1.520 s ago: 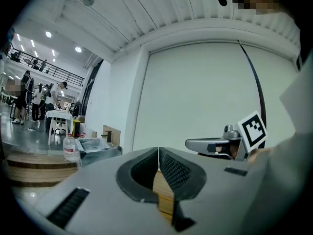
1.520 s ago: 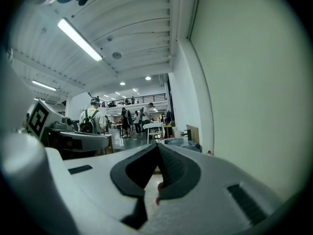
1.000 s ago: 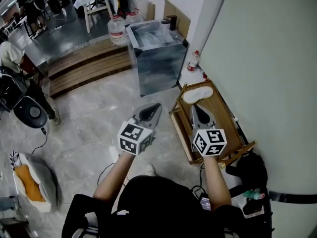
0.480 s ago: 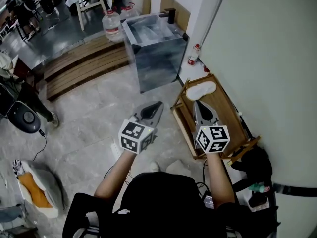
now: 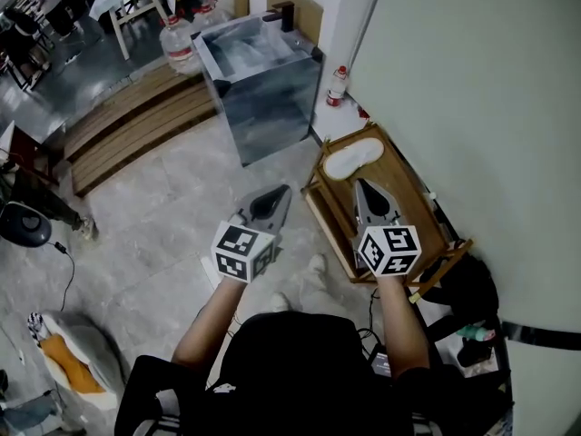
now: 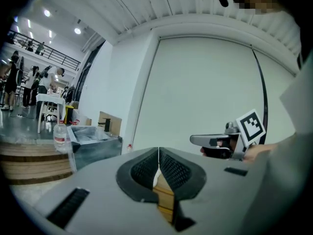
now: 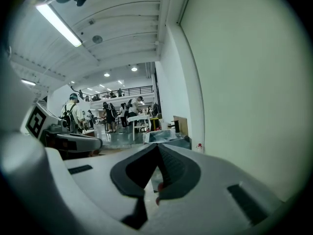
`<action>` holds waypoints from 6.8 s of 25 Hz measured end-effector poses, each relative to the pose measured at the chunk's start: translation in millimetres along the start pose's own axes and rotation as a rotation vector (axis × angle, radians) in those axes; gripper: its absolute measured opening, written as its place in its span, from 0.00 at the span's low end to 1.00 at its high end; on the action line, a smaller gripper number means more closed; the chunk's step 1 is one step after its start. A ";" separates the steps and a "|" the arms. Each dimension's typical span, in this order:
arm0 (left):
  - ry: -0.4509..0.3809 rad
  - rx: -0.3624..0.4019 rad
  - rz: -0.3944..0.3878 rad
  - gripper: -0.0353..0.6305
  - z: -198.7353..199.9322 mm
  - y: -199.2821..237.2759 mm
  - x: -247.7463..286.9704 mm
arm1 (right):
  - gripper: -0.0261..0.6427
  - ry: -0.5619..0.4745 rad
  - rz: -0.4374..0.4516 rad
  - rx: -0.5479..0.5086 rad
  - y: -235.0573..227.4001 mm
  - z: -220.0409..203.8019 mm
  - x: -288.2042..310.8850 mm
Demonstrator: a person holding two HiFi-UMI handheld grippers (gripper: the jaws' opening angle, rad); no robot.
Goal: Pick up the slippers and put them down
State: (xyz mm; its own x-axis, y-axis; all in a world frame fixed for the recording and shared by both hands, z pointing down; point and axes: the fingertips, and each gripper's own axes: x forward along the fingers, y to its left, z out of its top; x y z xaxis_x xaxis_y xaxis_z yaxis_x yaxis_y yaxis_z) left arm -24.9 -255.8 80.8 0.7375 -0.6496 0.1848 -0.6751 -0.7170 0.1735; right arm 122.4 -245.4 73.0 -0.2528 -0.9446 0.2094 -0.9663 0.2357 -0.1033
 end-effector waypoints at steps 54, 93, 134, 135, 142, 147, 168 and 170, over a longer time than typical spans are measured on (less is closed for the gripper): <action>0.590 0.034 -0.196 0.27 -238.6 3.5 340.2 | 0.03 0.384 -0.041 0.168 -255.5 -180.8 120.0; 0.833 0.387 -0.241 0.15 -325.8 3.2 430.8 | 0.03 0.492 -0.043 0.207 -281.7 -248.1 125.9; 0.514 0.229 -0.133 0.08 -165.6 -18.7 262.1 | 0.03 0.315 -0.049 0.088 -197.0 -129.0 64.0; 0.506 0.222 -0.126 0.08 -160.3 -19.1 254.3 | 0.03 0.309 -0.043 0.080 -191.5 -124.5 61.3; 0.441 0.203 -0.088 0.08 -127.8 -16.7 207.3 | 0.03 0.258 -0.008 0.018 -156.0 -93.1 48.3; 0.405 0.188 -0.065 0.08 -111.0 -17.5 165.4 | 0.03 0.219 0.013 -0.010 -124.0 -74.2 36.4; 0.209 0.177 0.010 0.08 -51.6 -22.8 2.5 | 0.03 0.089 0.073 -0.102 -2.8 -21.0 -25.5; 0.190 0.180 0.014 0.08 -48.4 -22.4 -11.0 | 0.03 0.081 0.073 -0.108 8.7 -19.2 -31.2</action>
State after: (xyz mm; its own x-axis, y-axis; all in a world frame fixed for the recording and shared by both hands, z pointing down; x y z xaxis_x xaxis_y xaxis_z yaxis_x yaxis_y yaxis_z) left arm -18.8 -220.4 121.7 0.6997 -0.6129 0.3672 -0.6584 -0.7527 -0.0018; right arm 120.9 -209.5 84.2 -0.3210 -0.9036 0.2836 -0.9438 0.3301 -0.0167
